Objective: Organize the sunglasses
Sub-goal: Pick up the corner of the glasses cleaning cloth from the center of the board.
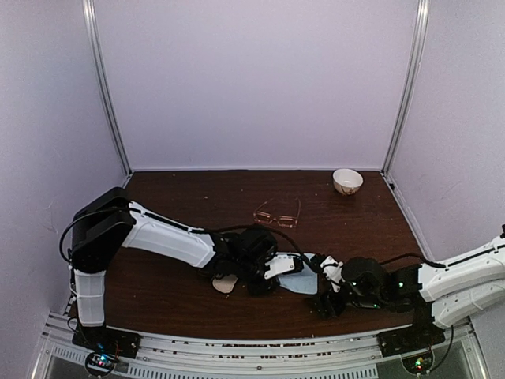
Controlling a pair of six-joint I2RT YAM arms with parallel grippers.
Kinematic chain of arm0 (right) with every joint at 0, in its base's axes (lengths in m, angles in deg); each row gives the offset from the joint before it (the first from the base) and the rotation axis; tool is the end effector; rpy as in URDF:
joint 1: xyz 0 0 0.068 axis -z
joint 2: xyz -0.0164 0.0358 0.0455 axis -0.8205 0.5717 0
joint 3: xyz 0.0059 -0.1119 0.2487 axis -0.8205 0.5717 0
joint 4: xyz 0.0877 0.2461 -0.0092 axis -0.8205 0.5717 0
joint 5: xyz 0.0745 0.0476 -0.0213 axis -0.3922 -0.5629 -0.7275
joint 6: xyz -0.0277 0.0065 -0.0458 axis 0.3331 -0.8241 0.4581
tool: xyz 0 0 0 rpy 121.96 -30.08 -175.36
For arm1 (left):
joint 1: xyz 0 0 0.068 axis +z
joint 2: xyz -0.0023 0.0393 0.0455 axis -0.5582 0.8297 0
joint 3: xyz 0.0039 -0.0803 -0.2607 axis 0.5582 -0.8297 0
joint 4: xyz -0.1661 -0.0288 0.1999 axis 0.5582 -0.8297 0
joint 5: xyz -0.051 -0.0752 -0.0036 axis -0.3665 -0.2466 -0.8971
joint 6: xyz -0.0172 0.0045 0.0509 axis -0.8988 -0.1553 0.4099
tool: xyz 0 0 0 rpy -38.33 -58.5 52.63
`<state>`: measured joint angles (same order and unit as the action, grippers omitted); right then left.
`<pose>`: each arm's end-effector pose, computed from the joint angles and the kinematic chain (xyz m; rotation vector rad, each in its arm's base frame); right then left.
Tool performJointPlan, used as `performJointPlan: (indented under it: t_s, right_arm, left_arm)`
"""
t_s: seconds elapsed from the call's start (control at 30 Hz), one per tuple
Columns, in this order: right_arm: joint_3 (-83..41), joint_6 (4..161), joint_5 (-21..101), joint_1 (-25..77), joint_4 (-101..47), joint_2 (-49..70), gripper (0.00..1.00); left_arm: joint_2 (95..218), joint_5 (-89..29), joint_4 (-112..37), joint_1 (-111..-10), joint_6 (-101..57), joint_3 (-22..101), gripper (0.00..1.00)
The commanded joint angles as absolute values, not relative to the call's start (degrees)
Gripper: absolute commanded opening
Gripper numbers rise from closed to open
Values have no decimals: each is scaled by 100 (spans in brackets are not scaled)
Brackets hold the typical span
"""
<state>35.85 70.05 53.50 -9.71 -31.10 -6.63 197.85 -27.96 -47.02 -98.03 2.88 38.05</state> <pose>0.0886 0.1804 0.1468 -0.8755 2.2106 0.6348 0.1796 -0.3784 0.1270 1.6353 1.9696 -0.4894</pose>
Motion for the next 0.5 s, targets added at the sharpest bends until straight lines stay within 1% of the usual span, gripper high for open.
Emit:
performJointPlan:
  t_s: [0.0, 0.2, 0.33, 0.47]
  right_arm:
    - [3418, 7583, 5686, -1350, -3276, -186, 78]
    - [3138, 7875, 5811, -1566, -3494, 541, 77]
    - [3124, 7996, 5872, -1599, -3607, 750, 76]
    - [3177, 7889, 6486, -1604, -3617, 764, 74]
  left_arm:
    - [19719, -2729, -4940, -9689, 146, 3488, 0]
    - [19625, -2803, -4857, -9677, 60, 3317, 0]
    - [19624, -2781, -4854, -9677, 48, 3322, 0]
    - [19615, -2779, -4848, -9677, 57, 3316, 0]
